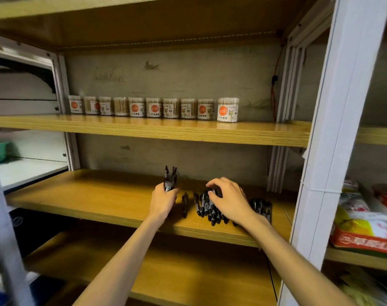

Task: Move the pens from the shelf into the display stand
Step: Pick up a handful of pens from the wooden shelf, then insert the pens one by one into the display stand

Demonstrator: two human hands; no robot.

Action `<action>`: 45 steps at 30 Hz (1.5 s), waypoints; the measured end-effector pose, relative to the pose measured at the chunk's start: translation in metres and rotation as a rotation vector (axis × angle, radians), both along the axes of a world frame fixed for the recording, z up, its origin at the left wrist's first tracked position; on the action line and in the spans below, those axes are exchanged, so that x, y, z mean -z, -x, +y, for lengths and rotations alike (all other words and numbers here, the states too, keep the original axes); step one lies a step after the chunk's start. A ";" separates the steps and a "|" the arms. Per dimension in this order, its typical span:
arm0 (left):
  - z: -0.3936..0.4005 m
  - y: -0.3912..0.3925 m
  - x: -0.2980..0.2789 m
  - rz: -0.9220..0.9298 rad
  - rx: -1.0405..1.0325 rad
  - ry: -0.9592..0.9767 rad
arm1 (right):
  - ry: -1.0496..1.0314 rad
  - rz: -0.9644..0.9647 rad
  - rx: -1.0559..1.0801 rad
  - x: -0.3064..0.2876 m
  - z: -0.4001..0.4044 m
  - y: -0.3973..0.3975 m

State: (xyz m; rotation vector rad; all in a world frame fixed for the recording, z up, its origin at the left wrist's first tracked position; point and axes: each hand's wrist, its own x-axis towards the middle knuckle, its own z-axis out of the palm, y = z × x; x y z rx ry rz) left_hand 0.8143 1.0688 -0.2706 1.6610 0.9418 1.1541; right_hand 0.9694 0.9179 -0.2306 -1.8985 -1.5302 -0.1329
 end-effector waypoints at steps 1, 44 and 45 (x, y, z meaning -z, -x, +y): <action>-0.001 0.001 -0.001 0.018 -0.017 0.014 | 0.003 0.001 -0.006 -0.001 -0.003 0.001; -0.454 0.238 -0.093 0.328 -0.908 -0.124 | -0.175 0.077 -1.017 -0.052 -0.244 0.221; -0.469 0.251 -0.092 0.335 -0.940 -0.135 | -0.178 0.084 -1.043 -0.052 -0.253 0.235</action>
